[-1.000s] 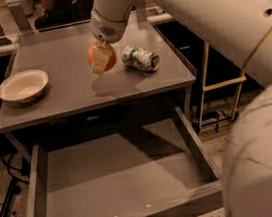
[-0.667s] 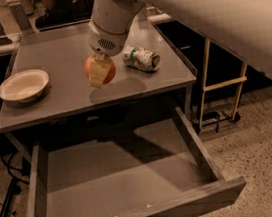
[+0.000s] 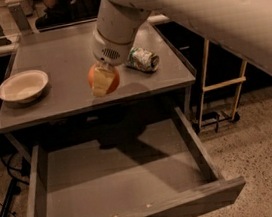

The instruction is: Place orange into top drawer

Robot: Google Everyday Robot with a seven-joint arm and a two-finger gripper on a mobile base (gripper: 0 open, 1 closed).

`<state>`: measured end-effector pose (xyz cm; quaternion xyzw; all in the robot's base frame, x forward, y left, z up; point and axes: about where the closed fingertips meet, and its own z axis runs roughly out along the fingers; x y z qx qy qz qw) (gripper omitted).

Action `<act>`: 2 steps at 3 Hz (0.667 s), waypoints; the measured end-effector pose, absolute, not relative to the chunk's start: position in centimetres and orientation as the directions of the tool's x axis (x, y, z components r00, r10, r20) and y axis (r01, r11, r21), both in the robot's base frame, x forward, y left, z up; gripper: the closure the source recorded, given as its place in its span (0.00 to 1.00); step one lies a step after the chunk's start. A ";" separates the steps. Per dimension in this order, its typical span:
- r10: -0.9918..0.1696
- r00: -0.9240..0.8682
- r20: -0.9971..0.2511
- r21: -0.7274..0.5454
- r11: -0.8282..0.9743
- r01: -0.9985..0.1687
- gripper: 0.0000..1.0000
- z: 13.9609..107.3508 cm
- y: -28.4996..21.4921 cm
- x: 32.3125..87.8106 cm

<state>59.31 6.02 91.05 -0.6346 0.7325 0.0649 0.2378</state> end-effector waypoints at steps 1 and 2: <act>-0.894 -0.126 -0.430 -0.161 0.213 -0.964 1.00 89.8 5.4 54.9; -0.884 -0.168 -0.436 -0.115 0.240 -0.964 1.00 88.6 4.9 51.0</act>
Offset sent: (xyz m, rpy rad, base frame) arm -0.1303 -0.0172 -0.0400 0.0376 0.1511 -0.0861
